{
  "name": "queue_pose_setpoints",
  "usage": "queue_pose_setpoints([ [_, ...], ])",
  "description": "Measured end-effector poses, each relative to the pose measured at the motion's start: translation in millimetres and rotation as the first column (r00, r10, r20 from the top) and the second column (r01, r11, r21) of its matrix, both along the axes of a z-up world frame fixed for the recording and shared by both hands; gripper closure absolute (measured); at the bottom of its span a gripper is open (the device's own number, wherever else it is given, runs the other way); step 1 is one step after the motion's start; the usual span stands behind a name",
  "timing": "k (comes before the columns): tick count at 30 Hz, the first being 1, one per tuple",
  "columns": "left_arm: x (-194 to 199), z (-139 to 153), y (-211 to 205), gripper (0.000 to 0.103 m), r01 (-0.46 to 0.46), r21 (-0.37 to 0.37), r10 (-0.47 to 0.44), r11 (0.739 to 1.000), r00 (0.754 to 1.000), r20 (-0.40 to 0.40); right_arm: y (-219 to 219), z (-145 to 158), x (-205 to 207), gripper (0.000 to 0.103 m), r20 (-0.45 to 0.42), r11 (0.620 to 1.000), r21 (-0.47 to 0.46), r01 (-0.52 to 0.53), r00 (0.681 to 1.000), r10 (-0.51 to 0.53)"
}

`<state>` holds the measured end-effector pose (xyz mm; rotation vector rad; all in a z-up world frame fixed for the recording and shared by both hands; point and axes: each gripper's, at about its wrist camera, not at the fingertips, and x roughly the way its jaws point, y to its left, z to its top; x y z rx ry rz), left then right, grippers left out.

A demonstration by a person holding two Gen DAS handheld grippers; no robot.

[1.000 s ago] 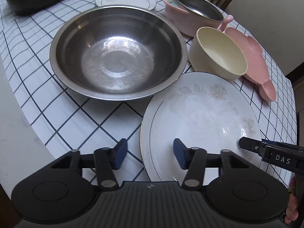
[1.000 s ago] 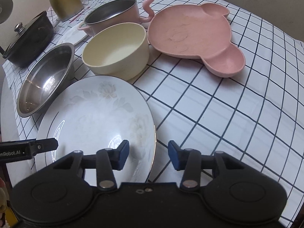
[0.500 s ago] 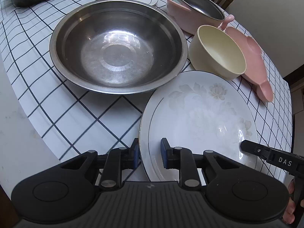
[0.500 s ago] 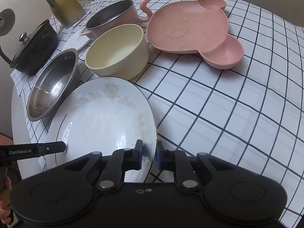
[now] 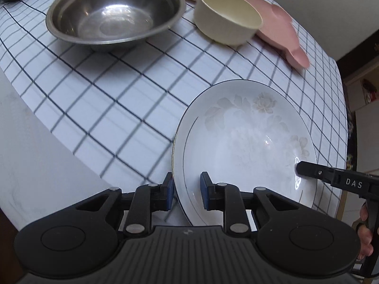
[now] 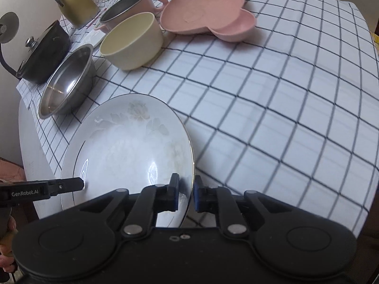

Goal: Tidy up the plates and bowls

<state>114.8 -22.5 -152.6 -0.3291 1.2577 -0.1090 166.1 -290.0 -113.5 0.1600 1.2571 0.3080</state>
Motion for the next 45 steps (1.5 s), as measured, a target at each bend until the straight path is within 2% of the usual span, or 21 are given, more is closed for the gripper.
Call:
queue_pose_setpoints([
  [10, -28, 0, -17, 0.081, 0.063, 0.055, -0.062, 0.997, 0.998, -0.015, -9, 5, -35, 0.089, -0.017, 0.998, -0.05, -0.022, 1.0, 0.021],
  [18, -28, 0, -19, 0.081, 0.047, 0.064, -0.047, 0.997, 0.999, -0.012, -8, 6, -42, 0.088, -0.006, 0.997, -0.068, -0.039, 0.999, 0.039],
  [20, -28, 0, -18, 0.081, 0.044, 0.064, -0.043, 0.997, 0.999, -0.012, -8, 7, -43, 0.087, -0.007, 0.996, -0.072, -0.05, 0.999, 0.049],
  [22, -28, 1, -18, 0.081, 0.041, 0.072, -0.041, 0.997, 0.999, -0.005, -6, 8, -42, 0.08, -0.006, 0.995, -0.079, -0.057, 0.998, 0.057],
  [26, -30, 7, -16, 0.081, 0.032, 0.093, -0.034, 0.995, 0.999, 0.014, -8, 12, -43, 0.077, 0.01, 0.994, -0.096, -0.06, 0.998, 0.061],
  [30, -33, 15, -12, 0.081, 0.022, 0.125, -0.027, 0.992, 0.999, 0.038, -10, 21, -46, 0.071, 0.047, 0.991, -0.12, -0.061, 0.997, 0.068],
  [34, -37, 31, -9, 0.081, 0.008, 0.166, -0.024, 0.986, 0.995, 0.094, -6, 39, -48, 0.067, 0.127, 0.983, -0.159, -0.088, 0.986, 0.108],
  [39, -40, 54, -7, 0.08, -0.004, 0.186, -0.027, 0.983, 0.987, 0.161, 9, 65, -53, 0.054, 0.232, 0.973, -0.188, -0.131, 0.957, 0.174],
  [45, -40, 81, -5, 0.078, -0.013, 0.193, -0.034, 0.981, 0.97, 0.239, 32, 90, -58, 0.048, 0.324, 0.961, -0.216, -0.173, 0.916, 0.238],
])
